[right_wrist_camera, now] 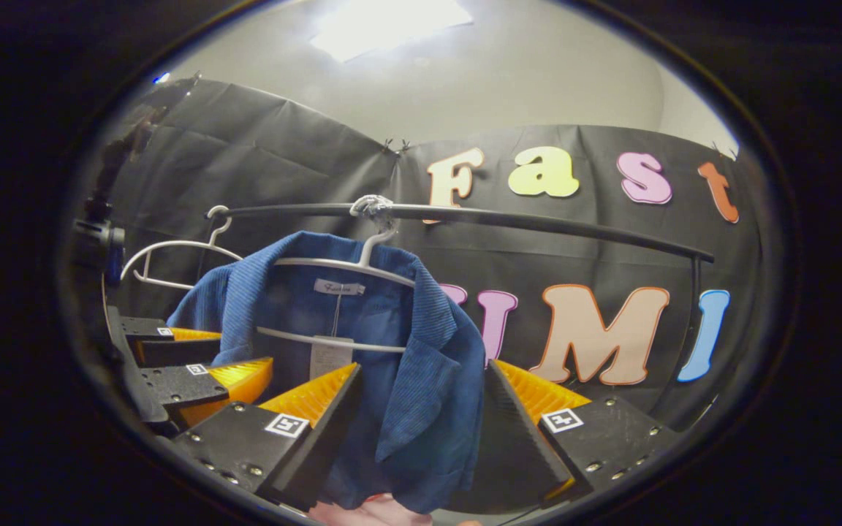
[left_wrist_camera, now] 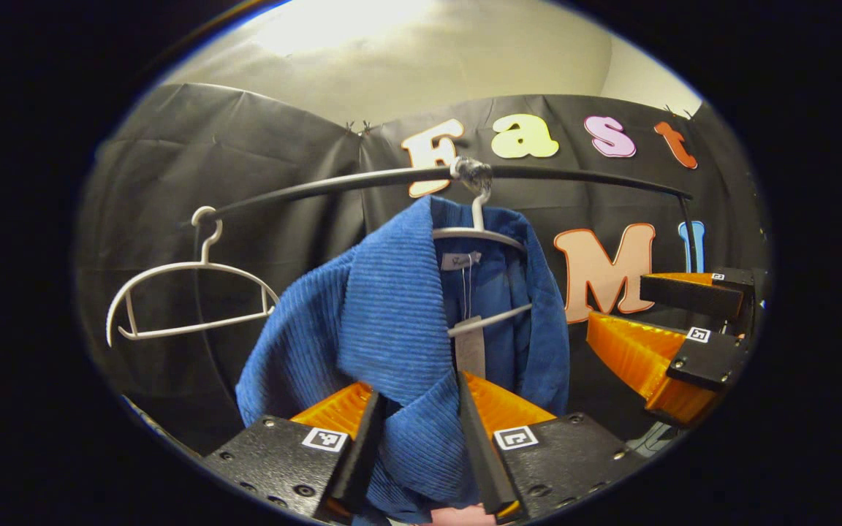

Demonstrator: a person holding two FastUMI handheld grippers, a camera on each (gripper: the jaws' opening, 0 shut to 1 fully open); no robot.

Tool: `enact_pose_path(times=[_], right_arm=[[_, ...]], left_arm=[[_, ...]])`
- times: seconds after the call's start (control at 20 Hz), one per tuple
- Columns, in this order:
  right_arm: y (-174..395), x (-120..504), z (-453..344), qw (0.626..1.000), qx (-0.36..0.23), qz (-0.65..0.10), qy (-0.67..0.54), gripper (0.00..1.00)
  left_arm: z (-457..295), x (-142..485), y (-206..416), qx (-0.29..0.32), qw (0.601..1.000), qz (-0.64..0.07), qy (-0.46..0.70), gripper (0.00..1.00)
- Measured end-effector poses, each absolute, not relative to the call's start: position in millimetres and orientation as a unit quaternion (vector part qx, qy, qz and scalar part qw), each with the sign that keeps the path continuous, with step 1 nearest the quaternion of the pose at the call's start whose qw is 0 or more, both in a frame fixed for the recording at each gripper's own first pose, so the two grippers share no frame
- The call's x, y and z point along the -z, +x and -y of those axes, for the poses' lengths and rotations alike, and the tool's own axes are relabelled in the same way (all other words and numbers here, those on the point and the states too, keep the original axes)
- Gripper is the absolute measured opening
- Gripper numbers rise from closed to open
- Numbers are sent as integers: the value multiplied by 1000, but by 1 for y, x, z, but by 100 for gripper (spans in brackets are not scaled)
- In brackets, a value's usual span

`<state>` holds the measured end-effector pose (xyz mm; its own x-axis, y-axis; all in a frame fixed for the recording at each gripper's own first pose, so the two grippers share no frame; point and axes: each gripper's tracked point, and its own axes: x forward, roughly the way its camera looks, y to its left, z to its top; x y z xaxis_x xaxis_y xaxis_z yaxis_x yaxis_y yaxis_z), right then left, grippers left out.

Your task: Grasp the clothes on the hanger with both hands and then place them into the laundry hamper below.

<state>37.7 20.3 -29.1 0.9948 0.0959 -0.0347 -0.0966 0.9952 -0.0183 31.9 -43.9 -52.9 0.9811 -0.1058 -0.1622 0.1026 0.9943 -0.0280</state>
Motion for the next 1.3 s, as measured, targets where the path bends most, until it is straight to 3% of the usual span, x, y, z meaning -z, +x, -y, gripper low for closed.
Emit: enact_pose_path(times=[0.3,0.45,0.9,1.0,1.2,1.25,1.3], right_arm=[[54,46,-26,998,-57,-28,-8,100],[72,56,-34,998,-60,-35,4,100],[136,99,-51,997,-46,-61,27,100],[145,110,-48,997,-33,-68,17,96],[155,134,-44,995,-28,-90,11,99],[156,137,-42,995,-25,-94,9,84],[156,138,-41,995,-22,-97,6,78]], left_arm=[[39,59,37,58,994,-91,-17,14],[43,56,35,83,993,-85,-23,6],[37,41,30,110,991,-74,-13,2],[32,35,28,106,992,-71,-11,2],[13,16,27,82,995,-52,10,4],[8,12,26,76,996,-49,13,2],[3,8,26,70,996,-46,14,2]])
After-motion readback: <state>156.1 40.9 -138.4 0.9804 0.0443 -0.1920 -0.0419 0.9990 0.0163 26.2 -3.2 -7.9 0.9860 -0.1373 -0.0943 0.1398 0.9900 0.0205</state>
